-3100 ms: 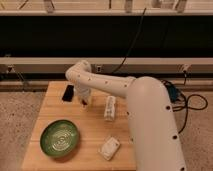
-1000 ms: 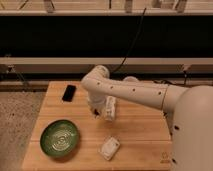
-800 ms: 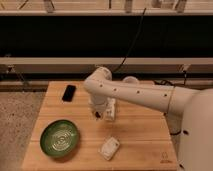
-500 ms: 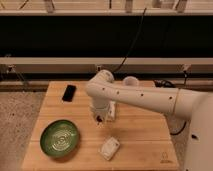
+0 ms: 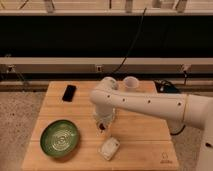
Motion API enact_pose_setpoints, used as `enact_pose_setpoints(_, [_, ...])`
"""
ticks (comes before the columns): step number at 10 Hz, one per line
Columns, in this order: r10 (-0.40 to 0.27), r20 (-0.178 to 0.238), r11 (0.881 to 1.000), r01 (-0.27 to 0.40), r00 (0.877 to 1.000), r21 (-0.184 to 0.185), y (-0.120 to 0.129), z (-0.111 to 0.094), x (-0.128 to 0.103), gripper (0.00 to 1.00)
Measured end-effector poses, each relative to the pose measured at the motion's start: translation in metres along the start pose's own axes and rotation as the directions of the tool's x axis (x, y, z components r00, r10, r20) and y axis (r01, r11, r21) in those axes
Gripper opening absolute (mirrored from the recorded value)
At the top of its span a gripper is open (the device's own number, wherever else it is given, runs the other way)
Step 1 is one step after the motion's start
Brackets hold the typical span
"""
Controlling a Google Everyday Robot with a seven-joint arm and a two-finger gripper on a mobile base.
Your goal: Place the pepper on the white sponge
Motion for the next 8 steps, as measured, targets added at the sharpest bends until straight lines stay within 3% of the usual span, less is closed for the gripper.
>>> enact_pose_setpoints(5, [-0.002, 0.018, 1.0, 0.002, 1.0, 0.014, 0.02, 0.012, -0.029, 0.04])
enact_pose_setpoints(8, [-0.001, 0.02, 1.0, 0.0, 1.0, 0.021, 0.024, 0.018, -0.033, 0.04])
